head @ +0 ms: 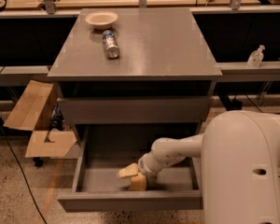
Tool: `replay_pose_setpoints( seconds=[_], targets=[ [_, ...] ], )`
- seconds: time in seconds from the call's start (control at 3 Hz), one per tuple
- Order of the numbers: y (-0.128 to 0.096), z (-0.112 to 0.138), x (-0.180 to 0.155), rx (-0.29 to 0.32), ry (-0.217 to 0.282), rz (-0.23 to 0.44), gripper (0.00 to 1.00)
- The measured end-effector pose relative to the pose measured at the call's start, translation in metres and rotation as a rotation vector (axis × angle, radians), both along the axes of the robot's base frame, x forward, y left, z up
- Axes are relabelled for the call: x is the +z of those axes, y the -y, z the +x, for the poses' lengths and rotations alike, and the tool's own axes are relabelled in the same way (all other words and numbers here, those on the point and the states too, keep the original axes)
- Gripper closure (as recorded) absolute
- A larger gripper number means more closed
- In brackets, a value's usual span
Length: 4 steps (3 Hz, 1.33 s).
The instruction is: Pick sponge from middle drawer and place on counter
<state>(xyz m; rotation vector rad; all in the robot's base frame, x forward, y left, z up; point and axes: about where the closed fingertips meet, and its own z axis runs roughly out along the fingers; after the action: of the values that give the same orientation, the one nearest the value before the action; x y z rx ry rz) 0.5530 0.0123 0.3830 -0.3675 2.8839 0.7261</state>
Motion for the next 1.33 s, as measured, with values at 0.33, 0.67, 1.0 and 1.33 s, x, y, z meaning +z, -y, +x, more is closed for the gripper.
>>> replay_pose_setpoints(
  seconds=[0.33,0.67,1.0,1.33],
  targets=[
    [-0.012,-0.005,-0.009,0.001,-0.032,0.023,0.16],
    [-0.014,-0.005,-0.007,-0.001,-0.039,0.027,0.40],
    [-0.014,-0.005,-0.006,-0.002,-0.039,0.027,0.62],
    [-0.012,-0.011,-0.028,-0.043,-0.087,0.022,0.85]
  ],
)
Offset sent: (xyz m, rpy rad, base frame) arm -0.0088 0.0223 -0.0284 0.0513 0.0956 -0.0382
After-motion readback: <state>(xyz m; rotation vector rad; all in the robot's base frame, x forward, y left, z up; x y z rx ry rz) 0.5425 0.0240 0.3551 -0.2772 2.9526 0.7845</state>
